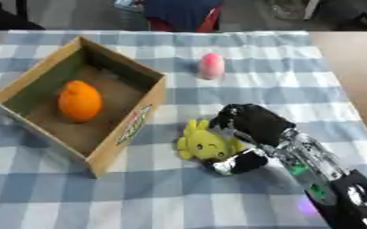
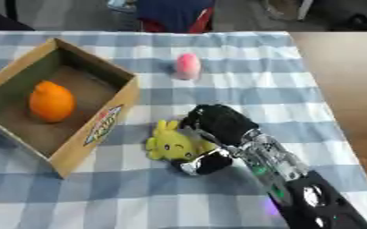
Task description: Pick up objects on the table and place them in the box.
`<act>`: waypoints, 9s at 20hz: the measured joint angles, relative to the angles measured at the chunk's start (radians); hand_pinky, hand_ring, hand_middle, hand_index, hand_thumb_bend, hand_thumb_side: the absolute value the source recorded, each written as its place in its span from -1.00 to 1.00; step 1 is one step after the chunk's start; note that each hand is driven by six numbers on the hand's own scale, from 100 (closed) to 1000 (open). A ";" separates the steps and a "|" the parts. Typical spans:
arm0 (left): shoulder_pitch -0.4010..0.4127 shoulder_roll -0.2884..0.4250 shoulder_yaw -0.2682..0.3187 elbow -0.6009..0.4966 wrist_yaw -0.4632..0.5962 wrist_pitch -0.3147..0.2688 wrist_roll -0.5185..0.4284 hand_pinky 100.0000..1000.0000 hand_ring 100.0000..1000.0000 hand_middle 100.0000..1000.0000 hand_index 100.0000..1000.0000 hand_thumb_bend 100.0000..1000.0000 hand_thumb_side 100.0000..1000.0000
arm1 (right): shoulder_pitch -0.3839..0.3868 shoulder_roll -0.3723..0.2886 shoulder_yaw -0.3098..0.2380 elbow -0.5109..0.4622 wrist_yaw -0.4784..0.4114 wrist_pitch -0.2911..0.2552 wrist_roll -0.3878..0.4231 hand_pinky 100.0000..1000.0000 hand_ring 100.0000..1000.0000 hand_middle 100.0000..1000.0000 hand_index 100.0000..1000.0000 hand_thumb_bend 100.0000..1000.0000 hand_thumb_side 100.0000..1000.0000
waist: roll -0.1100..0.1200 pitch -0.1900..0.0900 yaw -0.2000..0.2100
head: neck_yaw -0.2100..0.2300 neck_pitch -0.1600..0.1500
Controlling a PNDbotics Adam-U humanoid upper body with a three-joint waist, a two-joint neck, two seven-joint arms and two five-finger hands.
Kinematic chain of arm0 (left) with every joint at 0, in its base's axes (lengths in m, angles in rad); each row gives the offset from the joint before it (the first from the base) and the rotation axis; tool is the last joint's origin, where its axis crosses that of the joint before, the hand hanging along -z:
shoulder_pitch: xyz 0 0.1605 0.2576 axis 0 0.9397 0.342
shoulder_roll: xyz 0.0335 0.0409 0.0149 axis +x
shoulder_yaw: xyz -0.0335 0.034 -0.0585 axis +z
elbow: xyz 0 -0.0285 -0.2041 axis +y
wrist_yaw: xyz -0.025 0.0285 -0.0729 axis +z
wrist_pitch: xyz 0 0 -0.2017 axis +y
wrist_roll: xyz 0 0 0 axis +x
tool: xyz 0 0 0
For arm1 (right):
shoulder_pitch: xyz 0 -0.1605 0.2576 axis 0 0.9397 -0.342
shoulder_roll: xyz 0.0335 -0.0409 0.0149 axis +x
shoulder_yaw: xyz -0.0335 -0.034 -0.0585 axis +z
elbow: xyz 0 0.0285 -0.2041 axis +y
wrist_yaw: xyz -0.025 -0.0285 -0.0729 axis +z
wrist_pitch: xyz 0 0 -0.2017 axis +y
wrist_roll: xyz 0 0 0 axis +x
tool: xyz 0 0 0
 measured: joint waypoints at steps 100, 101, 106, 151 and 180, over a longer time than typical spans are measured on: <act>-0.020 0.000 -0.029 0.000 0.017 0.000 -0.023 -0.53 0.36 0.15 0.57 -1.00 0.29 | -0.696 0.115 0.085 0.396 -0.424 -0.063 0.128 -0.35 -0.07 -0.24 0.14 -1.00 0.32 | -0.017 0.001 0.083 | -0.069 -0.021; -0.022 0.000 -0.030 0.000 0.017 0.000 -0.024 -0.53 0.36 0.15 0.57 -1.00 0.29 | -0.696 0.132 0.084 0.421 -0.397 -0.068 0.112 -0.33 -0.06 -0.24 0.18 -1.00 0.32 | -0.017 0.001 0.084 | -0.071 -0.021; -0.028 0.000 -0.031 0.000 0.019 -0.003 -0.027 -0.53 0.36 0.15 0.57 -1.00 0.29 | -0.684 0.211 0.082 0.521 -0.232 -0.074 0.007 -0.28 -0.02 -0.22 0.28 -1.00 0.36 | -0.017 0.006 0.088 | -0.085 -0.023; -0.015 -0.008 -0.031 0.000 0.022 0.001 -0.026 -0.54 0.38 0.16 0.57 -1.00 0.29 | -0.705 0.058 -0.024 0.244 -0.446 0.024 0.073 0.08 0.58 0.38 0.85 -0.08 0.97 | 0.008 -0.001 0.037 | -0.039 -0.002; -0.003 -0.008 -0.030 0.000 0.013 0.003 -0.022 -0.54 0.39 0.17 0.57 -1.00 0.29 | -0.615 -0.169 -0.084 0.523 -0.573 -0.106 0.266 0.04 0.59 0.31 0.86 -0.25 0.26 | 0.031 0.008 0.019 | -0.009 -0.020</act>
